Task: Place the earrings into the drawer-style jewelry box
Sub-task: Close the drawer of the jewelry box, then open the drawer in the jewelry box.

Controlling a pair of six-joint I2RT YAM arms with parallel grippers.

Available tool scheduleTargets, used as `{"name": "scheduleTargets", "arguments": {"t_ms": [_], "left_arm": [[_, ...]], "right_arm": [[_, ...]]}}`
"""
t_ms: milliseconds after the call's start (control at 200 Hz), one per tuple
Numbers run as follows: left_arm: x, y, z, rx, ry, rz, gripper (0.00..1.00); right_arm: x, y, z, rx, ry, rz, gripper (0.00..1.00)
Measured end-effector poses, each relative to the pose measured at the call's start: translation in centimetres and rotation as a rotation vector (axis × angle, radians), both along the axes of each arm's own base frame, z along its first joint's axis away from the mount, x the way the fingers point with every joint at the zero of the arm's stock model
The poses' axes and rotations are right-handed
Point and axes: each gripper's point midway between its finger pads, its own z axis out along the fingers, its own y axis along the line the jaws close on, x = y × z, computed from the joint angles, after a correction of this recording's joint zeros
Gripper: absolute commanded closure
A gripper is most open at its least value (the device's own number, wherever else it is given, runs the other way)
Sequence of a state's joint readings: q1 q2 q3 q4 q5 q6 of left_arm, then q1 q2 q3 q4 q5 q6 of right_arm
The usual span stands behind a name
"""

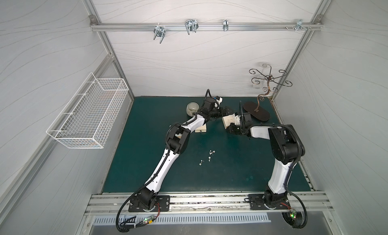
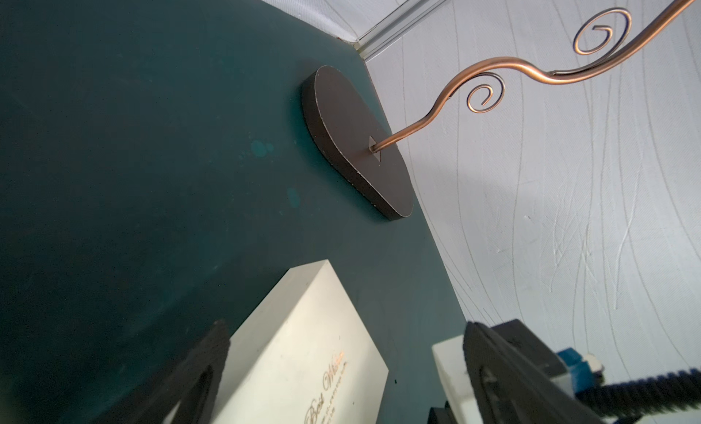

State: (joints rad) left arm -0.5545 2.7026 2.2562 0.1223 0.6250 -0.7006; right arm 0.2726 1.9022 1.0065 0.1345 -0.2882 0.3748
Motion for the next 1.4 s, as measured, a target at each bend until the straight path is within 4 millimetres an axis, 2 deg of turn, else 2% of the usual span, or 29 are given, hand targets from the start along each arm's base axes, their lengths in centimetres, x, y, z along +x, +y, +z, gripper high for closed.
{"name": "scheduleTargets", "arguments": {"t_ms": [125,260,350,485,630,700,770,900,1011,1161,1266,1396], "left_arm": [[-0.1,0.5,-0.4,0.015,0.008,0.001,0.01],[-0.5,1.1,1.0,0.022,-0.008,0.001,0.01],[-1.0,1.6,3.2,0.024,-0.044,-0.003,0.01],[-2.7,2.9,8.2,0.033,-0.122,-0.005,0.01],[-5.5,6.0,13.6,0.078,-0.206,0.03,0.0],[-6.9,7.7,14.9,0.122,-0.227,0.057,0.0],[-8.0,9.6,15.4,0.18,-0.231,0.095,0.01],[-9.7,13.4,13.8,0.308,-0.18,0.159,0.01],[-10.9,16.5,10.1,0.432,-0.084,0.203,0.01],[-12.5,19.9,5.4,0.579,0.07,0.227,0.01],[-12.8,21.7,3.6,0.652,0.148,0.244,0.01],[-12.3,22.7,1.8,0.711,0.205,0.25,0.01]], "right_arm": [[-0.6,-0.2,1.2,-0.001,-0.014,0.003,0.85],[-1.3,-0.5,3.0,-0.007,-0.04,0.007,0.84],[-1.8,-0.8,4.1,-0.02,-0.058,0.012,0.84],[-2.7,-0.8,6.1,-0.043,-0.087,0.036,0.83],[-4.0,-0.3,7.9,-0.065,-0.11,0.069,0.82],[-4.9,0.5,8.3,-0.069,-0.111,0.096,0.81],[-5.8,1.6,8.5,-0.073,-0.104,0.128,0.81],[-7.5,3.8,8.1,-0.077,-0.077,0.179,0.77],[-8.2,5.7,8.4,-0.059,-0.062,0.202,0.76],[-7.5,8.2,9.3,-0.015,-0.044,0.199,0.72],[-7.0,9.5,9.7,0.017,-0.023,0.181,0.69],[-6.5,11.0,9.5,0.041,0.006,0.169,0.67]]}}
